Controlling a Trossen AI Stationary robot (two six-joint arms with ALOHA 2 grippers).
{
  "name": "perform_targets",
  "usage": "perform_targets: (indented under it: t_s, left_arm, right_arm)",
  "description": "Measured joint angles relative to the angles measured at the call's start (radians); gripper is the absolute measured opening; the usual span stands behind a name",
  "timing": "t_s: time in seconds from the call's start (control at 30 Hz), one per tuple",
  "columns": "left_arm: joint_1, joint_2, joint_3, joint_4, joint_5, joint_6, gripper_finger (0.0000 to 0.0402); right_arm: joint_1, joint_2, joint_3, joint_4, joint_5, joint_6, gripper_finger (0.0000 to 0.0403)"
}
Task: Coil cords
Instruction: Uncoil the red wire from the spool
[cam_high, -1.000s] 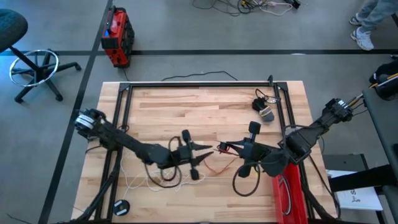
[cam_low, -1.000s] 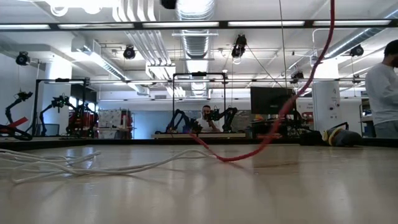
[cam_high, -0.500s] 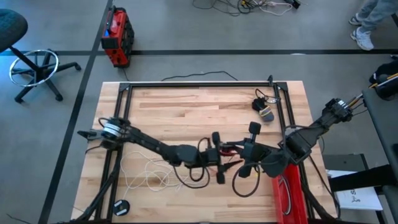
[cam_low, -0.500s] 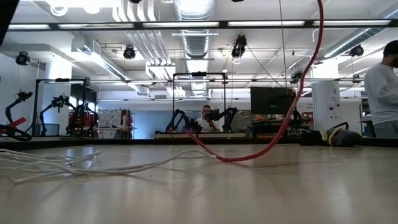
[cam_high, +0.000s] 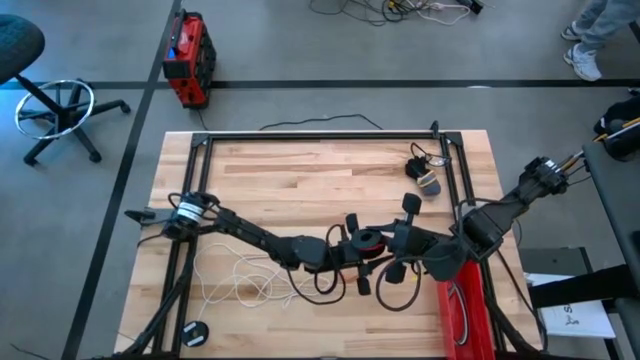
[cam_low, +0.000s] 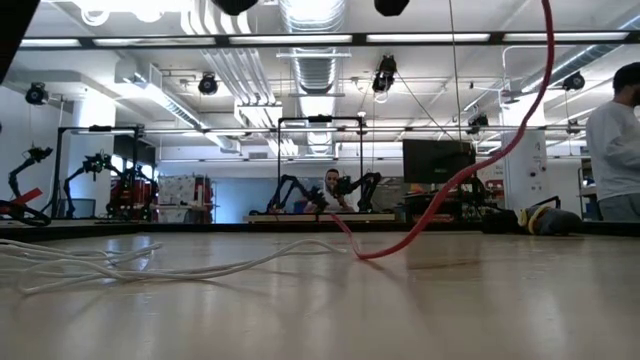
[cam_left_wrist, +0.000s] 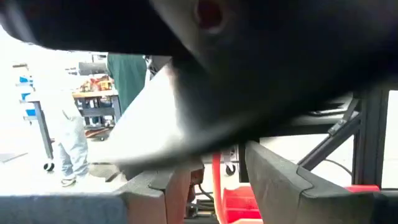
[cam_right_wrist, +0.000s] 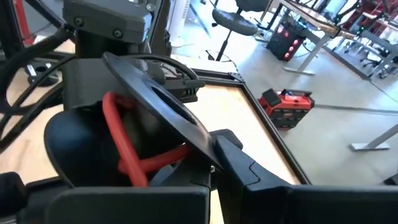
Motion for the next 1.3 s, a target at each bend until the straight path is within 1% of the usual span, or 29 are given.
perform_targets:
  t_s: [0.2, 0.3, 0.4, 0.5, 0.53, 0.7, 0.87, 0.97, 1.07, 1.17, 1.27, 1.3]
  left_arm:
    - [0.001, -0.001, -0.001, 0.002, -0.002, -0.005, 0.0129]
    - [0.001, 0.000, -0.001, 0.001, 0.010, -0.015, 0.0112]
    - [0.001, 0.000, -0.002, 0.000, 0.015, -0.023, 0.0073]
    - [-0.004, -0.002, -0.003, -0.009, 0.014, -0.022, 0.0017]
    - [-0.007, -0.004, -0.003, -0.013, 0.013, -0.022, 0.0009]
    - [-0.030, -0.033, -0.005, -0.082, -0.016, -0.001, 0.0003]
    - [-0.055, -0.089, -0.006, -0.206, -0.108, 0.015, 0.0001]
    - [-0.069, -0.124, -0.008, -0.305, -0.146, 0.026, 0.0002]
    - [-0.079, -0.154, -0.009, -0.379, -0.151, 0.016, 0.0005]
    - [-0.081, -0.161, -0.009, -0.368, -0.150, -0.010, 0.0009]
    - [-0.081, -0.160, -0.023, -0.358, -0.116, -0.013, 0.0021]
    - [-0.081, -0.157, -0.035, -0.331, -0.112, -0.015, 0.0026]
  right_arm:
    - [0.000, -0.007, 0.000, -0.002, -0.013, 0.027, 0.0001]
    - [-0.001, -0.008, 0.000, -0.003, -0.020, 0.029, 0.0001]
    - [0.000, -0.008, 0.000, -0.009, -0.021, 0.031, 0.0001]
    - [0.000, -0.009, 0.000, -0.050, -0.025, 0.062, 0.0000]
    - [0.000, -0.009, 0.000, -0.076, -0.027, 0.084, 0.0000]
    - [0.001, -0.009, 0.003, -0.233, -0.035, 0.242, 0.0001]
    - [0.006, -0.009, 0.003, -0.326, -0.102, 0.346, 0.0001]
    - [0.012, -0.009, 0.003, -0.338, -0.125, 0.364, 0.0001]
    - [0.015, -0.009, 0.003, -0.337, -0.125, 0.366, 0.0001]
    - [0.016, -0.011, 0.003, -0.321, -0.110, 0.358, 0.0001]
    - [0.015, -0.011, 0.002, -0.259, -0.075, 0.304, 0.0001]
    - [0.015, -0.011, 0.002, -0.232, -0.066, 0.285, 0.0001]
